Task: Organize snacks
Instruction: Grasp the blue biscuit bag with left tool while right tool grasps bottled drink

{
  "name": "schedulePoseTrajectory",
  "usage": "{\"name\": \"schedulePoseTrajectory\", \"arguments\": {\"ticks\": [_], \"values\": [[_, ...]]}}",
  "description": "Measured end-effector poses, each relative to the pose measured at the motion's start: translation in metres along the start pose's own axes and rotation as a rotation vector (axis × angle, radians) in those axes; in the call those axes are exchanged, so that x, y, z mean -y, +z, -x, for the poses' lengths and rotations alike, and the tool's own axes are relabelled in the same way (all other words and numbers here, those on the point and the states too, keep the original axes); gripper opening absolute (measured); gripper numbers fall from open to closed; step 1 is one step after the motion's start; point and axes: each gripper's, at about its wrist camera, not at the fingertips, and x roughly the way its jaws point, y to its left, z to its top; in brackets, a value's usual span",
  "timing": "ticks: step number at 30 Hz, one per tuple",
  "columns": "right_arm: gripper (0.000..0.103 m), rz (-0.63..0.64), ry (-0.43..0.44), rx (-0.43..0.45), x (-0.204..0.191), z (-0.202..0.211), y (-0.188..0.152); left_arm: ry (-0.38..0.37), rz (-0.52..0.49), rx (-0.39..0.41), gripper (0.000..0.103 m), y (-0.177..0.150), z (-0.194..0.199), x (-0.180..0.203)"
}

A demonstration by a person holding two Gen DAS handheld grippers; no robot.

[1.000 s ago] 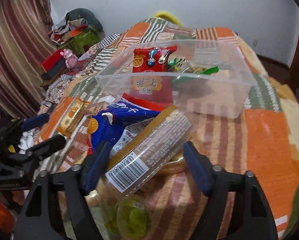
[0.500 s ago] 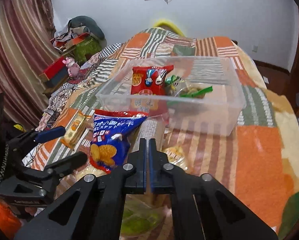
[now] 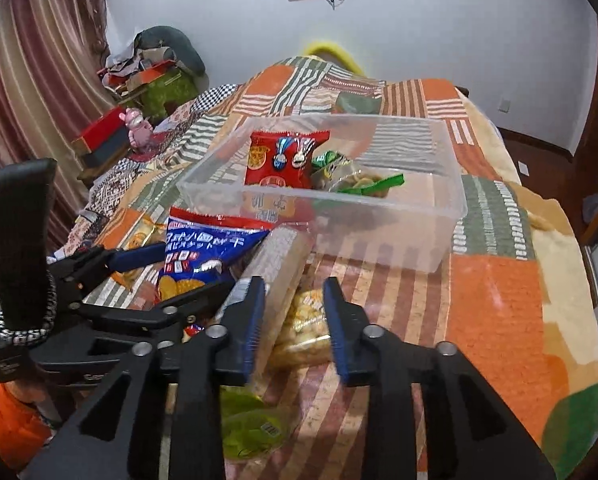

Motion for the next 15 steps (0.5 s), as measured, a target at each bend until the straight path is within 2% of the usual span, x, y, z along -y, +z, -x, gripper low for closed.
{"name": "schedulePoseTrajectory", "arguments": {"ticks": [2,4,5,6,15], "values": [[0.041,0.002,0.0,-0.001,-0.001,-0.002,0.002,-0.007,0.003,-0.005,0.083,0.0,-0.006,-0.002],[0.047,0.002,0.003,-0.008,-0.003,-0.007,0.003,-0.023,0.007,-0.004,0.075,-0.003,-0.007,-0.003],[0.049,0.003,0.006,-0.013,-0.003,-0.009,0.004,-0.029,0.007,0.006,0.066,-0.003,-0.006,-0.004],[0.05,0.005,0.009,-0.019,-0.005,-0.012,0.004,-0.036,0.009,0.015,0.064,-0.004,-0.004,-0.005],[0.052,-0.027,0.058,-0.074,-0.009,-0.035,0.008,-0.029,0.047,0.081,0.062,-0.008,0.025,-0.027]]}}
